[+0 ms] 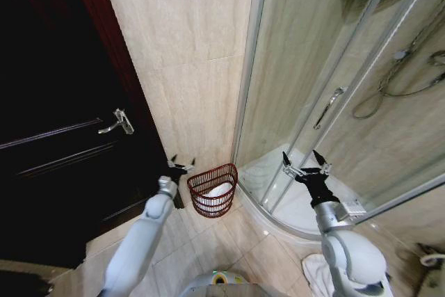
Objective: Discard the used towel into the hamper.
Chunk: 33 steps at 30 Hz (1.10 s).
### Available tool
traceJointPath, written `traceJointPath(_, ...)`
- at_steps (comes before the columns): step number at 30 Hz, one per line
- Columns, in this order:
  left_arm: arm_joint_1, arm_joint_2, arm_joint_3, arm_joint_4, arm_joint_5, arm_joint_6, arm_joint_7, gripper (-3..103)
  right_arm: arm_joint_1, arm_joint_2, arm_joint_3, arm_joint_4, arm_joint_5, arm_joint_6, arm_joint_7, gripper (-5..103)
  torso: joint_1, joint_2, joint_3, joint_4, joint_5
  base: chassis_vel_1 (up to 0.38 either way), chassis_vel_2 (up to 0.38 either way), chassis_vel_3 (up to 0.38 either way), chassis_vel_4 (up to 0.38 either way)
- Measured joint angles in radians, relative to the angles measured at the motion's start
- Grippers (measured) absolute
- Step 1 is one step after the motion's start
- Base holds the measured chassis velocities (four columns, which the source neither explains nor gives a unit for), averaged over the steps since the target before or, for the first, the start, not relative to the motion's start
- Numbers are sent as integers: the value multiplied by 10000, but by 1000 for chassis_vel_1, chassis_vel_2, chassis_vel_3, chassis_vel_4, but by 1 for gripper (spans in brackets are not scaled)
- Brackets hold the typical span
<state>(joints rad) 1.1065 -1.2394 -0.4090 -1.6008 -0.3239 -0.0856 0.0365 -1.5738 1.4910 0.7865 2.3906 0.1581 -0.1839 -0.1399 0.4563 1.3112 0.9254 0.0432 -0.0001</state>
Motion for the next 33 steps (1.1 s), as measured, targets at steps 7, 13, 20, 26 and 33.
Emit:
traceJointPath(7,1561,178,-2051,-2197,-986,383,-217,100,-220,-224,24,-41,236,185,-155,100,-1,0,0,-1,0,0,0,0,0)
traceJointPath(13,2291,275,-3178,-3673,-1599,851,-281,100,-265,-307,16,-50,359,279,-197,100,-1,0,0,-2,-1,0,0,0,0)
traceJointPath(20,2699,531,-4151,-4613,-2817,1860,279,100,-490,-329,218,-5,627,337,-205,100,0,1,0,-4,0,0,0,0,0)
traceJointPath(26,3251,373,-4616,-5001,-2638,1515,777,100,-894,-360,323,99,900,521,-205,100,0,1,1,-2,-1,0,0,0,0)
traceJointPath(33,3508,156,-4626,-5352,-2399,1440,559,100,-1116,-223,238,140,907,721,-240,100,0,1,1,-3,1,0,0,0,0)
